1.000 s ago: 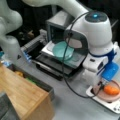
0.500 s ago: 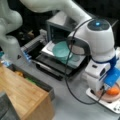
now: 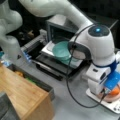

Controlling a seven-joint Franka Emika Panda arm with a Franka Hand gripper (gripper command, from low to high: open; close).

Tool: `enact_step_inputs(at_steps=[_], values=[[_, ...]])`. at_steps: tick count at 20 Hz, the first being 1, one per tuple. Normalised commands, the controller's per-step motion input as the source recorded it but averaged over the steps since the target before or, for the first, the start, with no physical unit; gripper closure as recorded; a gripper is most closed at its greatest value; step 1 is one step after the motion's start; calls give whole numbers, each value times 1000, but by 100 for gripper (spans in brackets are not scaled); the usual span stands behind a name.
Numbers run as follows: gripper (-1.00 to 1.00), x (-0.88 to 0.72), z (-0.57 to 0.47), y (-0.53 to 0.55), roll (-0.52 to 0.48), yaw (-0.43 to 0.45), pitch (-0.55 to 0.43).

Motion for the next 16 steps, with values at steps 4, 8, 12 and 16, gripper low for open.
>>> enact_step_inputs(at_steps=[4,8,12,16], values=[[-100,238,-4,78,-360,12,46],[-100,195,15,80,-364,27,41],[-100,164,-5,120,-373,26,44],[-100,159,-34,168,-375,7,38]])
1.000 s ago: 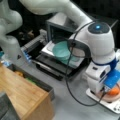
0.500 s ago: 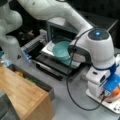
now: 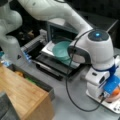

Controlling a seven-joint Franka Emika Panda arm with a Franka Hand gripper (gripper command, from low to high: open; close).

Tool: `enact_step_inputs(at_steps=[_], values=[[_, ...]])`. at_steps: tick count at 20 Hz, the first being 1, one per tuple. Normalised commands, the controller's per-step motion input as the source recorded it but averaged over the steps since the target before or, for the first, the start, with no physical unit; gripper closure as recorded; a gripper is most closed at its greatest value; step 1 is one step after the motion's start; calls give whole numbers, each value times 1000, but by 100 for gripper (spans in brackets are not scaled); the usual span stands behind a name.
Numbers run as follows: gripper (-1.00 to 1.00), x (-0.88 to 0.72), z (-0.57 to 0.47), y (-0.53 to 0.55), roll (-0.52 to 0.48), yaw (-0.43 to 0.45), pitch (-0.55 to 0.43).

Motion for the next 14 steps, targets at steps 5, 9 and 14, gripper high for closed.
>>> enact_step_inputs(at_steps=[5,9,14], values=[[-100,164,-27,198,-368,-7,29],[-100,178,-29,177,-363,1,16],[-100,189,-18,126,-359,34,10]])
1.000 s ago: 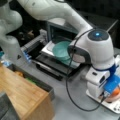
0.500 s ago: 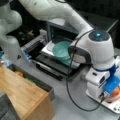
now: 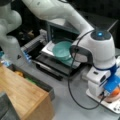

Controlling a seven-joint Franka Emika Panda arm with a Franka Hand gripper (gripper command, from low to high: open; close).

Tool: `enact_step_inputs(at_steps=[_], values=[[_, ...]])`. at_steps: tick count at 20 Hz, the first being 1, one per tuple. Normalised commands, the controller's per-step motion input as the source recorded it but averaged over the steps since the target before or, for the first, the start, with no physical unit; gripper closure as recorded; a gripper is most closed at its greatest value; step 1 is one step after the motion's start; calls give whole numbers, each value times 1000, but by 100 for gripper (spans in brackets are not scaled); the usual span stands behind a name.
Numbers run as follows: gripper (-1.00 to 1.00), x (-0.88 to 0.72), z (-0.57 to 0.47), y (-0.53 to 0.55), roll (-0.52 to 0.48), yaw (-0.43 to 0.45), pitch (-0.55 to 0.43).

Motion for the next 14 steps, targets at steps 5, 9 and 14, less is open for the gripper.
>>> enact_step_inputs(at_steps=[5,9,14], values=[[-100,168,-35,90,-350,52,30],[100,152,-33,89,-354,56,55],[100,139,-30,107,-335,60,53]])
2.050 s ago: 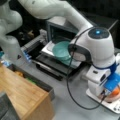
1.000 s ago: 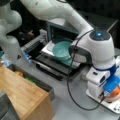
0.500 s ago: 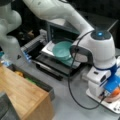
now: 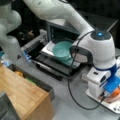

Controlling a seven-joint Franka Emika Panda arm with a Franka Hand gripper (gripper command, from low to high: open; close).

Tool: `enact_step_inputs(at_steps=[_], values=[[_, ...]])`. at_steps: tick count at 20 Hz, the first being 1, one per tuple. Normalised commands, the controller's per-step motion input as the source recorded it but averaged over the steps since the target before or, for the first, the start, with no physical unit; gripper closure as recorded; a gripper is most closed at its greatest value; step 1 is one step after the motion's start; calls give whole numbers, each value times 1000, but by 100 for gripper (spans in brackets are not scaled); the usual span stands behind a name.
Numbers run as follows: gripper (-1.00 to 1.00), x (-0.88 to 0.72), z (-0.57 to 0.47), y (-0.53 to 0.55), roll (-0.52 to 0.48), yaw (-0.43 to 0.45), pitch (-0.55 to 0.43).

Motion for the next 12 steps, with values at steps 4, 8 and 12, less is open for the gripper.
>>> enact_step_inputs(at_steps=[4,8,12], values=[[100,119,-16,125,-324,64,47],[100,104,5,127,-319,70,44],[100,93,22,120,-315,72,40]])
